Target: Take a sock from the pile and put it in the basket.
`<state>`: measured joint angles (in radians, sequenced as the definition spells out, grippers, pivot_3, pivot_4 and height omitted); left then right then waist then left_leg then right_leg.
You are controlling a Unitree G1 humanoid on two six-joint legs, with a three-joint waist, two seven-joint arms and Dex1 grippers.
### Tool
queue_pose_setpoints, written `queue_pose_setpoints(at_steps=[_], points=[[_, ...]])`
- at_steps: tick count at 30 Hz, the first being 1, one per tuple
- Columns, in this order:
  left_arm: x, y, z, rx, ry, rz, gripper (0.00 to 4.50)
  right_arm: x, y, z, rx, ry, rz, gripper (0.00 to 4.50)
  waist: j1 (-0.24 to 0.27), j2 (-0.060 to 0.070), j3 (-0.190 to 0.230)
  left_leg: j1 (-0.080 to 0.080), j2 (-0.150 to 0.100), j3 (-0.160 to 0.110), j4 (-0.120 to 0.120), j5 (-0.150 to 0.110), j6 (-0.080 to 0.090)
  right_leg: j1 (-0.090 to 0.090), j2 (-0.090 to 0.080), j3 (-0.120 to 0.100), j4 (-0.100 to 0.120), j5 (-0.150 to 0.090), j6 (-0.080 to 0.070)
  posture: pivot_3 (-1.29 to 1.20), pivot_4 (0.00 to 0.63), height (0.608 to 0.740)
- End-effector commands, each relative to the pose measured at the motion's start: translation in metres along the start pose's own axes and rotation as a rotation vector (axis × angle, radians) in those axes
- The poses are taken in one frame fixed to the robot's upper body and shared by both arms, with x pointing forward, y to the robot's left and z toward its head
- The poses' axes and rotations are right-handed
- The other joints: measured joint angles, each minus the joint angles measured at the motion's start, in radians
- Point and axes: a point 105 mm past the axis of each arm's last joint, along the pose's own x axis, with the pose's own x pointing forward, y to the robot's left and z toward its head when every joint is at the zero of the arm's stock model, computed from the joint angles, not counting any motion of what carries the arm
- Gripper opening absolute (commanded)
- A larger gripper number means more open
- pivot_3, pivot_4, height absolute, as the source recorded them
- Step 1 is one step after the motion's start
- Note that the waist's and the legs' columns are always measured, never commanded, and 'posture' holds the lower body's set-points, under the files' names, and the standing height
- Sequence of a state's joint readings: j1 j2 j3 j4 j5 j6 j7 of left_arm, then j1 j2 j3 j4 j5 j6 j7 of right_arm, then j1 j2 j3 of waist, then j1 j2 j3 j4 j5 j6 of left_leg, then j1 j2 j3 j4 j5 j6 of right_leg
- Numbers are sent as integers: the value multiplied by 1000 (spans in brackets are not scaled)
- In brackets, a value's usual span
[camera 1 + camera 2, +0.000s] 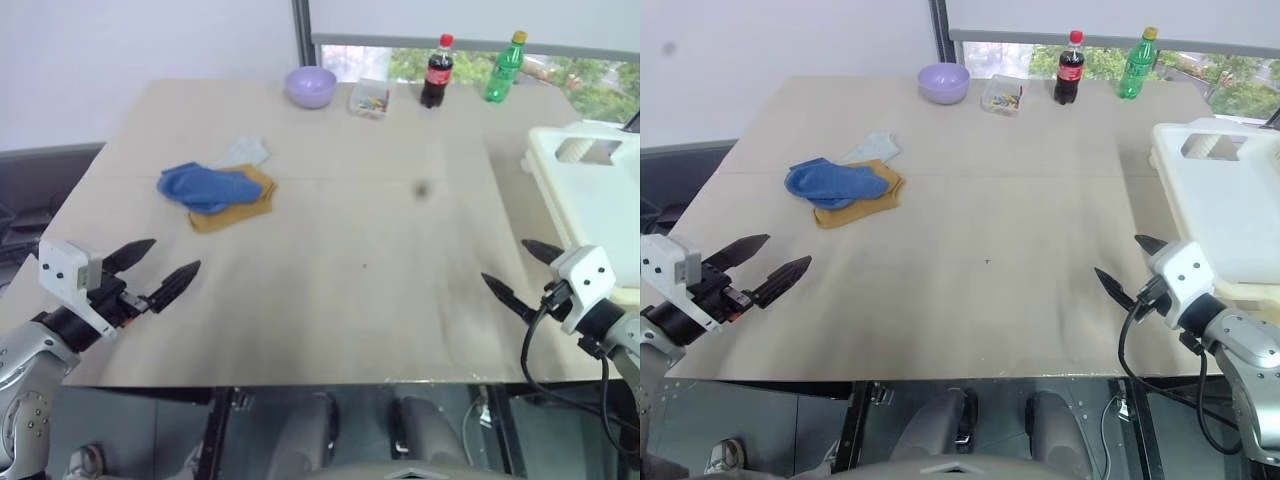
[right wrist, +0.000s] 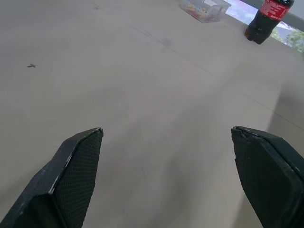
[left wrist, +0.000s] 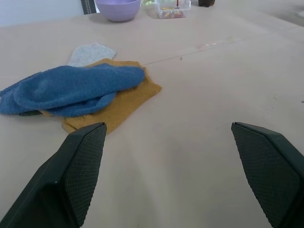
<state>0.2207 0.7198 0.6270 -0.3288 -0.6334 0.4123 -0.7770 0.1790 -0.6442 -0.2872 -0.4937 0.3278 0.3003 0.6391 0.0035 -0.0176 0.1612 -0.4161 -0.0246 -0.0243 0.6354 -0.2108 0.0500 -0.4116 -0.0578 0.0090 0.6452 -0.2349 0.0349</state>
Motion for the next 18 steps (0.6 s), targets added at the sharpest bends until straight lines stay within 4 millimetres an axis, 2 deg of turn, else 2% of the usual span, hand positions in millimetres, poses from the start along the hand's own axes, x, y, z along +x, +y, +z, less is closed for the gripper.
queue_pose_setpoints(at_steps=[1, 8, 15, 18], points=[[1, 1, 11, 27, -24, 9, 4500, 0, -1, 13, -28, -50, -12, 4417, 2, 0, 0, 0, 0, 0, 0, 0, 0, 0, 0, 0, 0, 0, 0, 0, 150, 740], [12, -6, 13, 4, -39, 8, 4500, 4, 5, 17, -19, -73, 10, 4417, 10, 0, 0, 0, 0, 0, 0, 0, 0, 0, 0, 0, 0, 0, 0, 0, 150, 740], [27, -11, 14, -1, -63, 33, 4500, 20, 8, 20, -59, -112, 6, 4417, 10, 0, 0, 0, 0, 0, 0, 0, 0, 0, 0, 0, 0, 0, 0, 0, 150, 740], [31, -7, 15, 5, -61, 83, 4500, 29, 12, 24, -37, -143, 22, 4417, 10, 0, 0, 0, 0, 0, 0, 0, 0, 0, 0, 0, 0, 0, 0, 0, 150, 740]])
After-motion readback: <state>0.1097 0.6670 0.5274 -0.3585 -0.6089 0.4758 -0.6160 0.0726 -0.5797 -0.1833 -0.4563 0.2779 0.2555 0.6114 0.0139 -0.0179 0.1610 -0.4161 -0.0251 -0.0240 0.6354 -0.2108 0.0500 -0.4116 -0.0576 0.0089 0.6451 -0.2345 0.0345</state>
